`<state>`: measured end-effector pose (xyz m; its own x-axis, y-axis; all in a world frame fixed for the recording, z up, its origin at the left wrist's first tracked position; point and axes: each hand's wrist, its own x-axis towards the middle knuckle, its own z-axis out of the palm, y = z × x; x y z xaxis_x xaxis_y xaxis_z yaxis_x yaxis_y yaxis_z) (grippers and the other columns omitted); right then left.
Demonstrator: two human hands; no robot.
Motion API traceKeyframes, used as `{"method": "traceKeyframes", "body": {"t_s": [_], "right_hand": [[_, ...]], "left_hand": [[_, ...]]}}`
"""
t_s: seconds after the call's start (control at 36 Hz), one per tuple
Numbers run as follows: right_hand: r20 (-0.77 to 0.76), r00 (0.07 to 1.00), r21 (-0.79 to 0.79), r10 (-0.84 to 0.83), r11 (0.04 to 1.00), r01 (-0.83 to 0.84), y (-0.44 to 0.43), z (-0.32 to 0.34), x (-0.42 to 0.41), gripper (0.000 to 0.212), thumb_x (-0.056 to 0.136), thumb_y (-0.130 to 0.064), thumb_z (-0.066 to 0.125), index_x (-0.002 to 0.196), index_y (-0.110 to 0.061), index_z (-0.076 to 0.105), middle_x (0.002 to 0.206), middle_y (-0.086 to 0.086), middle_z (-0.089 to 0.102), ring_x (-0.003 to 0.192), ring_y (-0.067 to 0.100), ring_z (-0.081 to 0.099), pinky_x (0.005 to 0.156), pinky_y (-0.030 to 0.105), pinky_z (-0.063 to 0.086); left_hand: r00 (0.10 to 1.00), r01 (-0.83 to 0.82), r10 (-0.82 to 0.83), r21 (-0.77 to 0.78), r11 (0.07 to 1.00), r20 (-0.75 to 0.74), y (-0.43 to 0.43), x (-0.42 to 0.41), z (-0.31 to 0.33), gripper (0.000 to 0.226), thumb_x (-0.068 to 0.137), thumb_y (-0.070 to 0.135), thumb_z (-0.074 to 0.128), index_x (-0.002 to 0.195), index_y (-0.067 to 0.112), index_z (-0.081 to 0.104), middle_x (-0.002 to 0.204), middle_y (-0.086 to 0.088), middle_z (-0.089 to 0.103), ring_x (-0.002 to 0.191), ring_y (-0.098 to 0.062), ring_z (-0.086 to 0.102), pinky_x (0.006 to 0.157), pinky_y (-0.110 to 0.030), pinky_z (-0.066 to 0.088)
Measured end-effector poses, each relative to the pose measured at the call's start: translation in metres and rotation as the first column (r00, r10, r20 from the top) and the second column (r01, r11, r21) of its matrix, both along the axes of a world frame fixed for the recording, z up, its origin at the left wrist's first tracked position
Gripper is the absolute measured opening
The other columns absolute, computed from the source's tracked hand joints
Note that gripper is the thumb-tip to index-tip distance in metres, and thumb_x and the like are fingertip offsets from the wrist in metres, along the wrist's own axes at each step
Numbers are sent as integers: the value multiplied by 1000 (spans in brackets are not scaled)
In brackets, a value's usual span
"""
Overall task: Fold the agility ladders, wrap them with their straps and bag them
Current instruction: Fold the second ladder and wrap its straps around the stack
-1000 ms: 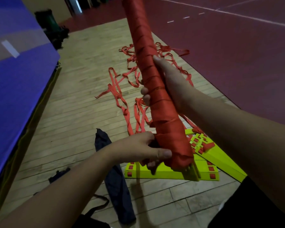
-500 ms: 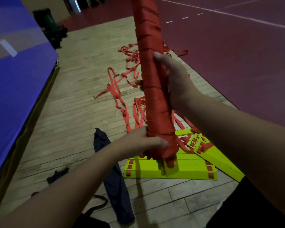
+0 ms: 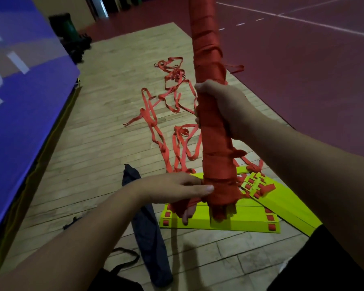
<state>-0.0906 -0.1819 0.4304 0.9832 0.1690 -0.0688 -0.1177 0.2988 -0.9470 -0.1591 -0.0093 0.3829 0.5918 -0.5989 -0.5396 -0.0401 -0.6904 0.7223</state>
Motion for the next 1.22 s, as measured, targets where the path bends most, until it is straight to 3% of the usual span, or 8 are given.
{"method": "traceKeyframes", "body": {"t_s": [0.22, 0.33, 0.56, 0.69, 0.81, 0.92, 1.08, 1.22], "right_hand": [[55, 971, -74, -233, 969, 236, 6, -2, 6, 44, 92, -52, 61, 110, -12, 57, 101, 13, 68, 91, 27, 75, 87, 46, 60], [18, 995, 104, -97, 990, 94, 1, 3, 0, 40, 96, -44, 57, 114, -9, 57, 104, 20, 64, 87, 34, 73, 83, 50, 61], [-77, 967, 621, 244, 771, -145, 2, 5, -8, 46, 89, -49, 60, 109, -7, 54, 85, 11, 61, 72, 25, 61, 71, 36, 55], [-113, 942, 376, 314, 892, -252, 8, -2, -11, 30, 93, -37, 55, 93, -7, 56, 72, 9, 61, 52, 16, 60, 54, 25, 54], [-132, 960, 173, 245, 960, -222, 4, 1, -6, 23, 94, -32, 60, 89, -12, 52, 69, 9, 59, 49, 17, 57, 52, 25, 53], [71, 997, -133, 21, 991, -11, -8, -2, 1, 20, 91, -24, 71, 101, -15, 56, 74, 10, 60, 60, 24, 61, 60, 37, 58], [304, 865, -257, -400, 839, 479, -1, -11, 11, 26, 82, -41, 76, 95, -23, 61, 82, 5, 67, 76, 29, 70, 74, 55, 61], [217, 839, -155, -499, 831, 534, -3, -9, 8, 11, 93, -28, 64, 97, -21, 57, 79, -3, 58, 68, 13, 60, 68, 35, 59]], "left_hand": [[931, -152, 138, 15, 988, 337, -19, 0, -18, 28, 78, 65, 70, 89, 41, 59, 77, 15, 71, 76, -9, 70, 75, -31, 60], [990, -73, 92, -167, 983, 110, -7, 4, -10, 45, 70, 58, 80, 99, 28, 64, 85, 7, 72, 85, -27, 69, 86, -53, 54], [975, 28, -126, -459, 888, -183, -5, 2, -5, 81, 67, 60, 82, 125, 12, 53, 116, -3, 66, 108, -20, 64, 95, -32, 52], [967, -12, -104, -452, 892, -231, -10, 1, -14, 87, 57, 63, 86, 122, 13, 57, 113, 1, 70, 107, -17, 66, 94, -29, 52], [984, 52, -99, -290, 956, -150, -10, 3, -12, 97, 59, 76, 78, 127, 8, 60, 125, -22, 66, 118, -44, 61, 105, -54, 48], [980, 198, -201, 114, 974, 14, -7, 10, -13, 73, 77, 77, 46, 108, 14, 66, 98, -14, 74, 84, -18, 68, 87, -39, 55], [961, -30, 3, 93, 995, 277, -25, 1, -16, 45, 73, 79, 54, 89, 37, 61, 59, 16, 65, 59, -10, 65, 58, -22, 50], [844, -216, 190, -6, 976, 501, -30, -1, -35, 30, 80, 62, 71, 84, 33, 65, 70, 26, 70, 63, 9, 62, 63, -23, 51]]}}
